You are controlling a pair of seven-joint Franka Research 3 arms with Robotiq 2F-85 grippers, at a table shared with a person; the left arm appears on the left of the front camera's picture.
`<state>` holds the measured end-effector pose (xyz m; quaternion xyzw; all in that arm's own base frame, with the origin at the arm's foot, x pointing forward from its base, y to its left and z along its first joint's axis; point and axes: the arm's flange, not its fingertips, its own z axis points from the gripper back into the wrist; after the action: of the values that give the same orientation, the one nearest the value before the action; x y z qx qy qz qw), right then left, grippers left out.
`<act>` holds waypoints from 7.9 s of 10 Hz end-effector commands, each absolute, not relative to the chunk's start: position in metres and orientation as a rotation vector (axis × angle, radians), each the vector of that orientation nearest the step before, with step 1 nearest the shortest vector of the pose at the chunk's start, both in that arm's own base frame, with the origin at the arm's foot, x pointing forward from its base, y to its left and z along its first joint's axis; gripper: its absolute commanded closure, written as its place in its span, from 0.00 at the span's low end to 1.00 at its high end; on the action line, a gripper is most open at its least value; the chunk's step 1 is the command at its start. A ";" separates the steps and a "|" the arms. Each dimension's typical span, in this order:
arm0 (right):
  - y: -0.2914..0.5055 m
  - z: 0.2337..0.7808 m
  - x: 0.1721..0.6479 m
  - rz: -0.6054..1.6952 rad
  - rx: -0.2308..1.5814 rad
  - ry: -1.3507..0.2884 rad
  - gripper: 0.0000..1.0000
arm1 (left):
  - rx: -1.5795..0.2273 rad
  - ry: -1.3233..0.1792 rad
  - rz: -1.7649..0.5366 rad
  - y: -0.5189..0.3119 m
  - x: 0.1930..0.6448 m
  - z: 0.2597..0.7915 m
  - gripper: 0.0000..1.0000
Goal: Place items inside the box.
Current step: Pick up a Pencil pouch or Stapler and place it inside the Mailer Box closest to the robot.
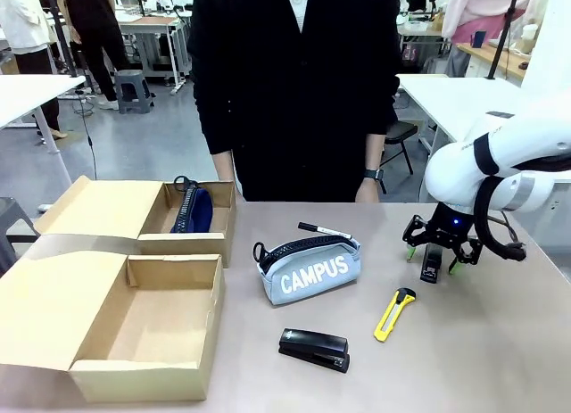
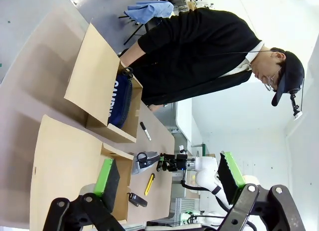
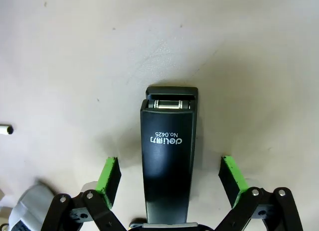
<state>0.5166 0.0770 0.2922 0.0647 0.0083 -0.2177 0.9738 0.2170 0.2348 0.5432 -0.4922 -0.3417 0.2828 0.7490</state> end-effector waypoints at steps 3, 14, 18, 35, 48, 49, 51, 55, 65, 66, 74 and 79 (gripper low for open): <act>0.081 0.290 0.519 -0.468 0.070 -0.013 0.00 | -1.084 -0.769 0.599 0.233 0.218 0.545 0.00; 0.069 0.305 0.518 -0.461 0.105 0.044 1.00 | -1.084 -0.769 0.599 0.233 0.218 0.545 0.00; 0.014 0.388 0.447 -0.251 0.279 0.184 1.00 | -1.084 -0.769 0.599 0.233 0.218 0.545 0.00; -0.033 0.467 0.292 0.254 0.632 -0.110 0.63 | -1.084 -0.769 0.599 0.233 0.218 0.545 0.00; 0.241 0.447 0.321 0.175 0.675 0.134 0.63 | -1.084 -0.769 0.599 0.233 0.218 0.545 0.00; 0.252 0.441 0.324 0.140 0.684 0.142 0.63 | -1.084 -0.769 0.599 0.233 0.218 0.545 0.00; 0.309 0.467 0.317 0.098 0.725 0.156 0.63 | -1.084 -0.769 0.599 0.233 0.218 0.545 0.00; 0.468 0.468 0.320 -0.097 0.647 0.139 0.63 | -1.084 -0.769 0.599 0.233 0.218 0.545 0.00; 0.584 0.405 0.297 0.008 0.393 0.080 0.63 | -1.084 -0.769 0.599 0.233 0.218 0.545 0.00; 0.593 0.408 0.296 0.007 0.386 0.062 0.63 | -1.084 -0.769 0.599 0.233 0.218 0.545 0.00; 0.613 0.371 0.318 -0.038 0.349 0.036 0.63 | -1.084 -0.769 0.599 0.233 0.218 0.545 0.00; 0.603 0.366 0.315 -0.032 0.345 0.028 0.04 | -1.084 -0.769 0.599 0.233 0.218 0.545 0.00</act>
<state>0.3199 0.6068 0.3641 0.1797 0.0286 -0.0035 0.9833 0.2178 0.2342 0.5443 -0.4922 -0.3426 0.2830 0.7485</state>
